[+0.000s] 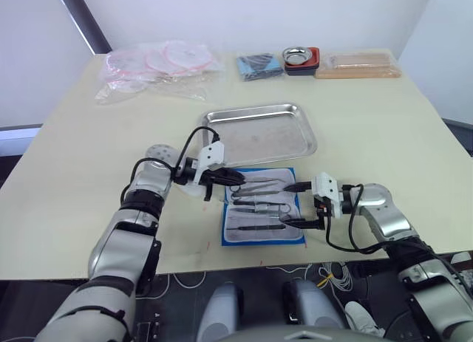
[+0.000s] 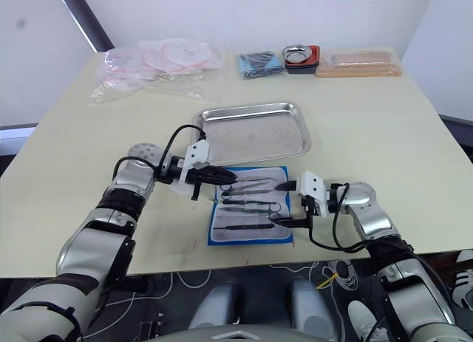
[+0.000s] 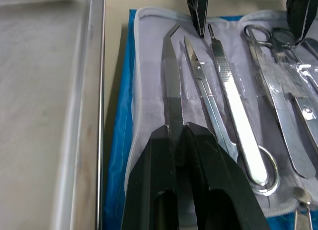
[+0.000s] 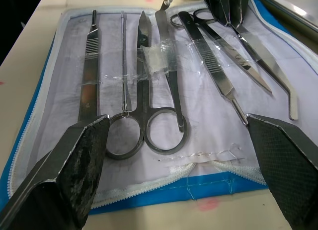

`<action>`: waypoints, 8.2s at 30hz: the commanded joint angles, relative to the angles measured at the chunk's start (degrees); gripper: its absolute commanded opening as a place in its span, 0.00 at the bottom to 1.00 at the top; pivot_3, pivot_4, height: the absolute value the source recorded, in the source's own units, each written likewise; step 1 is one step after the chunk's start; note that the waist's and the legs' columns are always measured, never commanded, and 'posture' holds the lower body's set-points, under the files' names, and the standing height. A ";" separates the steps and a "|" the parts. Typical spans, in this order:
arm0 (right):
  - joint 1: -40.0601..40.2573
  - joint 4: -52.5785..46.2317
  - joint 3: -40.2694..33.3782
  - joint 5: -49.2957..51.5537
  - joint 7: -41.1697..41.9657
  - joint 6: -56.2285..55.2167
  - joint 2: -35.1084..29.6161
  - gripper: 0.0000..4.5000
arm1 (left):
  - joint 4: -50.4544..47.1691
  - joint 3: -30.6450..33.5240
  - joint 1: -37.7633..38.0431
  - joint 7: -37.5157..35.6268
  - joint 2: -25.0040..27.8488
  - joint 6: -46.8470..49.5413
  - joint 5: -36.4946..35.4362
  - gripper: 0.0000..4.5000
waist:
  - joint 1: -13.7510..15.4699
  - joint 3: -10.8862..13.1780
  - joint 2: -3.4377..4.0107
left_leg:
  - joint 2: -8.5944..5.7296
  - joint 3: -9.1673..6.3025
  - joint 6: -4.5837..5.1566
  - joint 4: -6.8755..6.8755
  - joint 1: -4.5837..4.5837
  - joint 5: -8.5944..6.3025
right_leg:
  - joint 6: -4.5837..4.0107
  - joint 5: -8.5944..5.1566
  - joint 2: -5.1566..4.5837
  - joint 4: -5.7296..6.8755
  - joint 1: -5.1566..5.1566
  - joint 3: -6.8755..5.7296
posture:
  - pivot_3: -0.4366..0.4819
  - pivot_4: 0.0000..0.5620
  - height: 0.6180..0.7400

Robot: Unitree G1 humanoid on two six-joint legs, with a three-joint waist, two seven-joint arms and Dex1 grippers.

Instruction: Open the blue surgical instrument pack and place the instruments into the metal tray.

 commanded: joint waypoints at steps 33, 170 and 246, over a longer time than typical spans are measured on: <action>2.68 3.51 6.05 -7.29 -2.77 11.13 -1.21 1.00 | -26.82 -0.75 6.71 -2.48 15.17 19.24 -2.18 0.02 | 0.01 -0.46 -0.28 | 0.10 0.03 0.00 -0.05 0.05 0.00 | 0.01 -0.06 0.06 -0.03 0.00 0.03 | 0.48 0.27 1.00; 5.13 4.22 4.85 -6.99 -4.91 6.29 0.63 1.00 | -40.71 9.39 28.06 -2.08 22.17 12.28 -26.49 0.97 | 0.15 -0.52 -0.32 | 0.43 0.09 -0.04 -0.97 0.80 -0.01 | -0.49 -0.42 -0.49 -0.29 0.11 0.12 | 0.48 0.27 1.00; 5.36 3.96 4.50 -6.71 -6.65 6.64 1.64 1.00 | -20.52 -2.62 11.21 6.99 3.28 9.02 -2.47 0.20 | -0.04 -0.78 -0.47 | 0.26 0.06 -0.03 -0.98 0.84 -0.01 | -0.47 -0.41 0.00 -0.26 0.21 0.17 | 0.48 0.27 1.00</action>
